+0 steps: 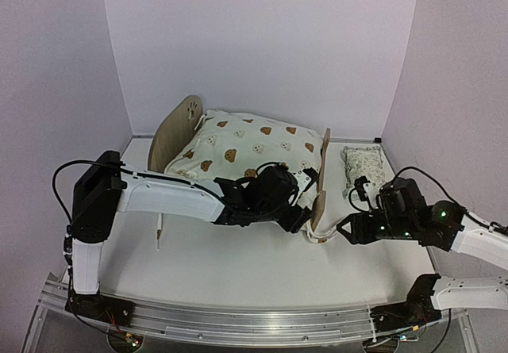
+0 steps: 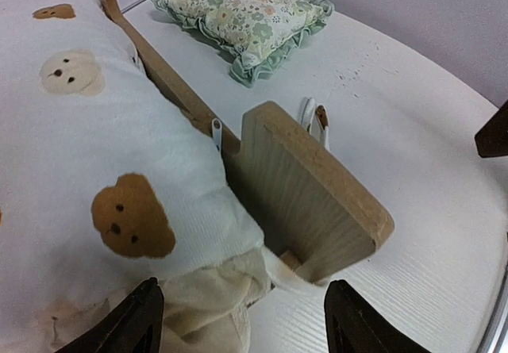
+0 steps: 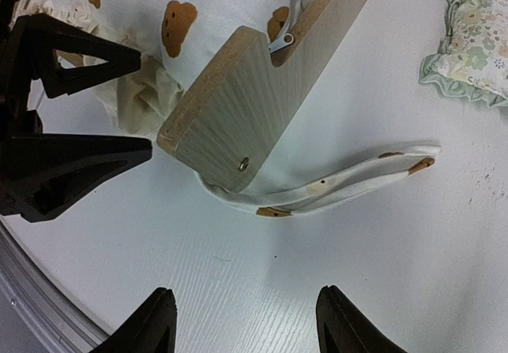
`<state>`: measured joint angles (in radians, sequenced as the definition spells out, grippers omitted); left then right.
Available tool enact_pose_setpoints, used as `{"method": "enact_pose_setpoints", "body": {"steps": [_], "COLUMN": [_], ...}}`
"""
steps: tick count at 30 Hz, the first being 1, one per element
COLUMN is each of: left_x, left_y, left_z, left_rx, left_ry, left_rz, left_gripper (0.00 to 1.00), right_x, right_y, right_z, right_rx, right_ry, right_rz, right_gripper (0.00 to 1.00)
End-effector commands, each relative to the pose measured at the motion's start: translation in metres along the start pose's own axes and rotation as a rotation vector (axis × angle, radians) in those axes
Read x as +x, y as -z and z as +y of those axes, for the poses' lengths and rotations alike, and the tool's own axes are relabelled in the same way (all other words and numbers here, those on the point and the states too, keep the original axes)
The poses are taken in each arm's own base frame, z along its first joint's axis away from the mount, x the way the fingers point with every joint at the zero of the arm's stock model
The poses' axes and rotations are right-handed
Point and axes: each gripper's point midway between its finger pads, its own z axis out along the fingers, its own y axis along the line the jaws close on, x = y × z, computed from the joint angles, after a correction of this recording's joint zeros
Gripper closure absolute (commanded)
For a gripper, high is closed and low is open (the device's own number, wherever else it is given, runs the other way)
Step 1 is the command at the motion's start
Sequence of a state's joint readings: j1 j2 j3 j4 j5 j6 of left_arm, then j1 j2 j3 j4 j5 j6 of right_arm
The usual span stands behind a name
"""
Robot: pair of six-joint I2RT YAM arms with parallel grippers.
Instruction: Set up the pet bed
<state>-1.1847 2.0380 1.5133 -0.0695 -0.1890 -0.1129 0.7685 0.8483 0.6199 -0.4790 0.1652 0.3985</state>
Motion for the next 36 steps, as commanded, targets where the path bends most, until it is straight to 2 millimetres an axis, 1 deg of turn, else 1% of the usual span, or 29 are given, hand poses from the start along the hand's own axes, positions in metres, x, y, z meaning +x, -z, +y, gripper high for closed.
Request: {"method": "enact_pose_setpoints", "body": {"steps": [1,3,6,8,13,14,15,17,19,20,23,26,29,33,36], "left_x": [-0.026,-0.024,-0.021,-0.016,-0.015,-0.015,-0.014,-0.013,-0.016,-0.018,-0.030,-0.052,-0.073,-0.091,-0.097], "left_y": [-0.017,-0.025,-0.032,-0.035,-0.039,-0.040,-0.041,-0.043,-0.042,-0.040,-0.032,-0.017,0.001,0.019,0.030], "left_z": [0.000,0.003,0.009,0.010,0.015,0.015,0.015,0.014,0.014,0.013,0.007,0.001,-0.001,-0.002,0.001], "left_rx": [-0.040,-0.063,-0.107,-0.115,-0.148,-0.150,-0.151,-0.150,-0.146,-0.139,-0.102,-0.059,-0.039,-0.026,-0.028], "left_ry": [-0.023,-0.020,-0.014,-0.013,-0.005,-0.005,-0.007,-0.009,-0.005,-0.004,0.004,0.016,0.025,0.029,0.031], "left_rz": [-0.051,-0.045,-0.037,-0.027,-0.028,-0.027,-0.025,-0.019,-0.024,-0.029,-0.057,-0.100,-0.141,-0.176,-0.188], "left_gripper": [0.30,0.31,0.35,0.39,0.48,0.53,0.61,0.79,0.97,1.00,1.00,1.00,1.00,1.00,1.00], "right_x": [-0.005,-0.003,-0.001,0.001,0.009,0.010,0.011,0.012,0.012,0.012,0.010,0.010,0.007,0.006,0.006], "right_y": [0.002,0.002,0.002,-0.001,-0.009,-0.010,-0.012,-0.013,-0.014,-0.015,-0.017,-0.021,-0.024,-0.032,-0.040], "right_z": [-0.005,-0.006,-0.005,-0.003,-0.001,-0.001,-0.001,-0.001,-0.001,0.001,0.009,0.025,0.037,0.044,0.045], "right_rx": [0.017,0.016,0.008,0.001,-0.009,-0.009,-0.010,-0.010,-0.015,-0.021,-0.065,-0.151,-0.218,-0.254,-0.258], "right_ry": [-0.015,-0.016,-0.015,-0.006,0.005,0.005,0.005,0.004,0.007,0.010,0.034,0.082,0.116,0.162,0.196], "right_rz": [-0.050,-0.049,-0.041,-0.024,0.012,0.014,0.017,0.019,0.017,0.016,0.017,0.010,-0.012,-0.021,-0.035], "right_gripper": [0.39,0.39,0.39,0.39,0.39,0.39,0.39,0.39,0.39,0.39,0.39,0.38,0.38,0.38,0.38]}}
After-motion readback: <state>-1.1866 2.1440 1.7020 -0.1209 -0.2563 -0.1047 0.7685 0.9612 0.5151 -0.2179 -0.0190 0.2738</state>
